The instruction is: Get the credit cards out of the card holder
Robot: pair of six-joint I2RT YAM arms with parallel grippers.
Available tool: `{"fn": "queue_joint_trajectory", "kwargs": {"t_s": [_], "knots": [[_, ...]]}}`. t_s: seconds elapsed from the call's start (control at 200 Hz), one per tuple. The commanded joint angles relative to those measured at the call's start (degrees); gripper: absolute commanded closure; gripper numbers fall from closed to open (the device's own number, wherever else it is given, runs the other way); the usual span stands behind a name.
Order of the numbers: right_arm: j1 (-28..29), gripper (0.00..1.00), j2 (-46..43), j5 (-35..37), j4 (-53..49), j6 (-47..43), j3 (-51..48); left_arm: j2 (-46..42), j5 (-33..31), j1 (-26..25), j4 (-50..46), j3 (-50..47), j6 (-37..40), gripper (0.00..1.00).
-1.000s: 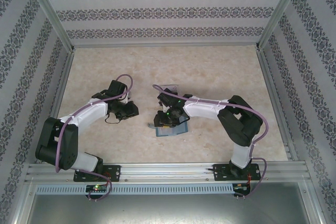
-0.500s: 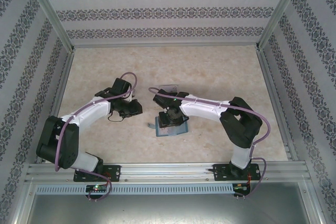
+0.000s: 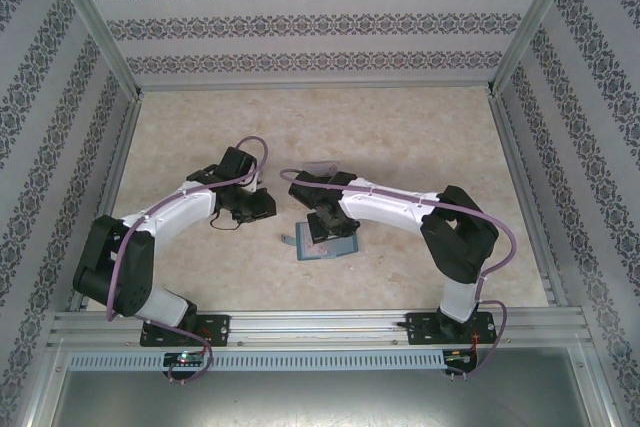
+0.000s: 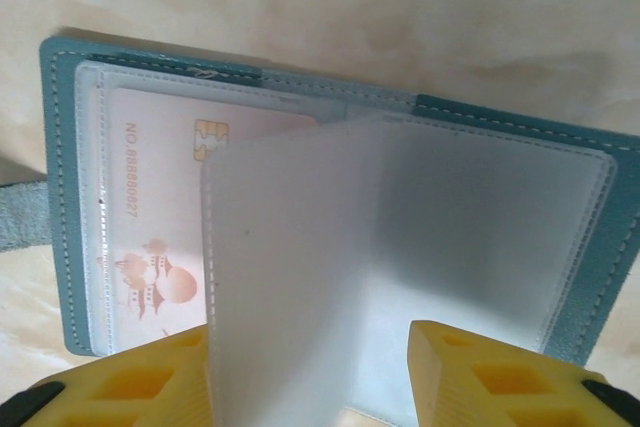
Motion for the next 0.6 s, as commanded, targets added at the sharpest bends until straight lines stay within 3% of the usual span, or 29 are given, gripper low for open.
{"fn": "queue_joint_trajectory", "kwargs": {"t_s": [0.0,0.28,0.595], "knots": [[0.7,0.5,0.4,3.7,-3.1,-0.3,1.5,0.7,-0.4,-1.0,-1.2,1.7,0.1,0.8],[-1.7,0.49,-3.3,7.3,-5.1,-0.9,-1.4,1.4,-2.7,-5.0,-4.0,4.7,0.3,0.8],[-6.0,0.49,-6.9,3.2,0.3,-1.7,-8.6,4.0,-4.1,-11.8,-4.7,7.7,-2.1,0.8]]}}
